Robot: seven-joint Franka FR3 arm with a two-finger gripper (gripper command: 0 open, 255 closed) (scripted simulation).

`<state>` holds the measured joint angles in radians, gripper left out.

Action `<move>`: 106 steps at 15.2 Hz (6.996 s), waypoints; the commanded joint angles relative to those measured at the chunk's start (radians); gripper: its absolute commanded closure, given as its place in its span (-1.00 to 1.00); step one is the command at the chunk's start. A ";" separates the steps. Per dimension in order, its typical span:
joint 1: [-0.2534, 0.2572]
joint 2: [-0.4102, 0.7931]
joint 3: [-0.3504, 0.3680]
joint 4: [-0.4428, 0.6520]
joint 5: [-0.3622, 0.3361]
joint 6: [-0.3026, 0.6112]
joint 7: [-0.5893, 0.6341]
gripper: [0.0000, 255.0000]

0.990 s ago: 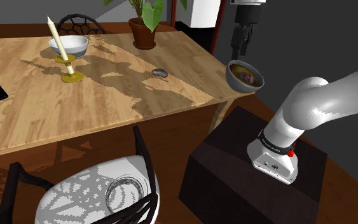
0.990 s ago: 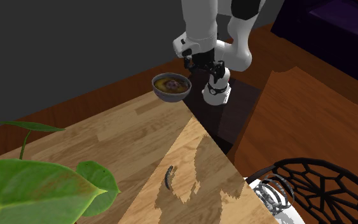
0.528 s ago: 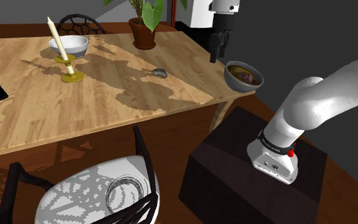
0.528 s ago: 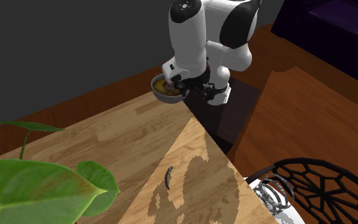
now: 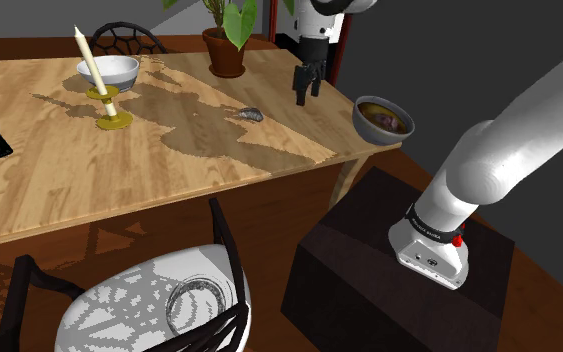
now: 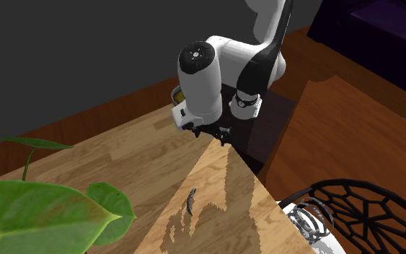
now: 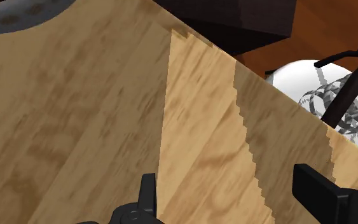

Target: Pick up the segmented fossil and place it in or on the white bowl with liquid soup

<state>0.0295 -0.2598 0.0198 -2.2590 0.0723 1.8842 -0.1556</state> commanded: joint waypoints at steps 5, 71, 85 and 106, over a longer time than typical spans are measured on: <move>0.010 0.229 0.014 0.162 -0.017 0.098 -0.010 -1.00; 0.032 0.479 0.029 0.698 -0.053 -0.144 -0.004 1.00; -0.056 0.028 -0.056 0.156 -0.058 -0.057 -0.175 1.00; -0.234 -0.480 -0.277 -0.280 -0.241 -0.122 -0.464 1.00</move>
<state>-0.2027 -0.7400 -0.2532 -2.5253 -0.1658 1.7486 -0.6181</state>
